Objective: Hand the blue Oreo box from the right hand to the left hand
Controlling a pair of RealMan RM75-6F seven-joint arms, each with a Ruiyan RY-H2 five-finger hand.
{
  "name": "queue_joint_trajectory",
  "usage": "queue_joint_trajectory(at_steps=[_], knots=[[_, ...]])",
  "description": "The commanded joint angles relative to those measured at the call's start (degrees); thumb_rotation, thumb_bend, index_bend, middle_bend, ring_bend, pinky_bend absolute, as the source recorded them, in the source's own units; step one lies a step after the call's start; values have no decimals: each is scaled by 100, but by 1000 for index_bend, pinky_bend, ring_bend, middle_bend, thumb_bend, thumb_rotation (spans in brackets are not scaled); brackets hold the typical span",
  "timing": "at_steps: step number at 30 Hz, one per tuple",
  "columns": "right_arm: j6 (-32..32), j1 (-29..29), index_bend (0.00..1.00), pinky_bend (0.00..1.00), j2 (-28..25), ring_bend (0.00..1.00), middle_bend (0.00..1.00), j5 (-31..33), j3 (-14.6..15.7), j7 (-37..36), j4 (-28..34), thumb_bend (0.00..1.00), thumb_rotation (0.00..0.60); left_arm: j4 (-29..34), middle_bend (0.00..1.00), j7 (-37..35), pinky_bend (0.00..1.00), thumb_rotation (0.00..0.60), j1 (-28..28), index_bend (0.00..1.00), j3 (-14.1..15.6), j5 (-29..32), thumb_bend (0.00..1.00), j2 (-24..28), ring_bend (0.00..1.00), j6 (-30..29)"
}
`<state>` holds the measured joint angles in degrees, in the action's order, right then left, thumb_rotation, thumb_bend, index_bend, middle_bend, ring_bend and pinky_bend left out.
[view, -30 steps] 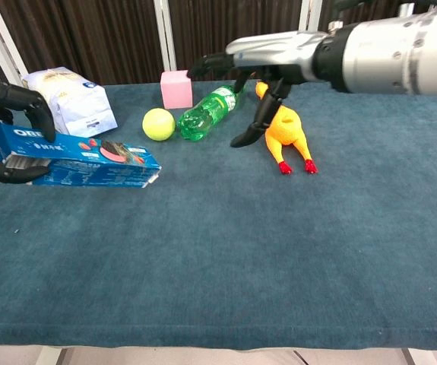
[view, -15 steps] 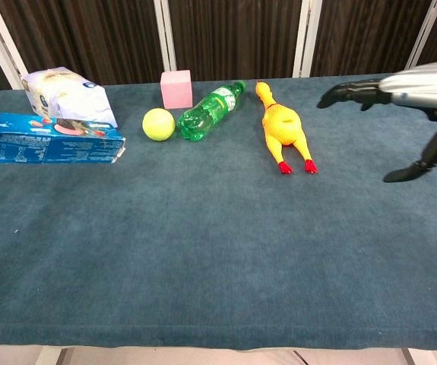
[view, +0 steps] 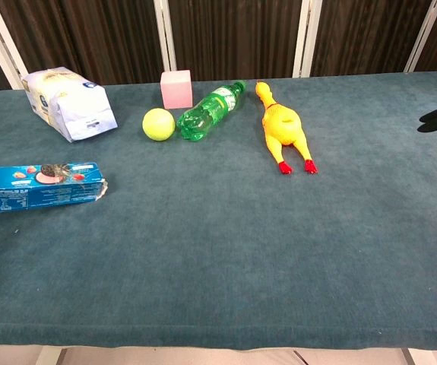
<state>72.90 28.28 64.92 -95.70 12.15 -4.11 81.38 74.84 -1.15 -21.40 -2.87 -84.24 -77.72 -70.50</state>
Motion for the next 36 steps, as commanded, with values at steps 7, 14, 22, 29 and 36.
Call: queue_joint_trajectory(at_steps=[7, 14, 22, 29, 36], knots=[[17, -164, 0, 167, 82, 0, 0, -204, -70, -121, -160, 117, 600, -16, 75, 638, 456, 600, 183, 102, 89, 67, 322, 26, 149, -201], [61, -223, 0, 167, 67, 0, 0, -276, -130, -149, -152, 117, 600, 62, 0, 709, 360, 600, 289, 4, 117, -23, 285, 110, 11, -424], [389, -897, 0, 167, -207, 0, 0, 332, -251, 866, 531, 117, 600, 678, 0, 1203, 286, 600, 1198, 25, 365, -826, 282, 475, 0, -2368], [1221, -1645, 0, 169, 1, 0, 0, 1054, -649, 1567, 1059, 117, 600, 1006, 0, 1450, 276, 600, 1610, 45, 452, -748, 281, 730, 0, -2672], [2003, -2122, 0, 174, 267, 0, 0, 1094, -954, 1666, 1030, 117, 600, 1404, 3, 1566, 267, 600, 1706, 94, 394, -369, 281, 948, 1, -2350]])
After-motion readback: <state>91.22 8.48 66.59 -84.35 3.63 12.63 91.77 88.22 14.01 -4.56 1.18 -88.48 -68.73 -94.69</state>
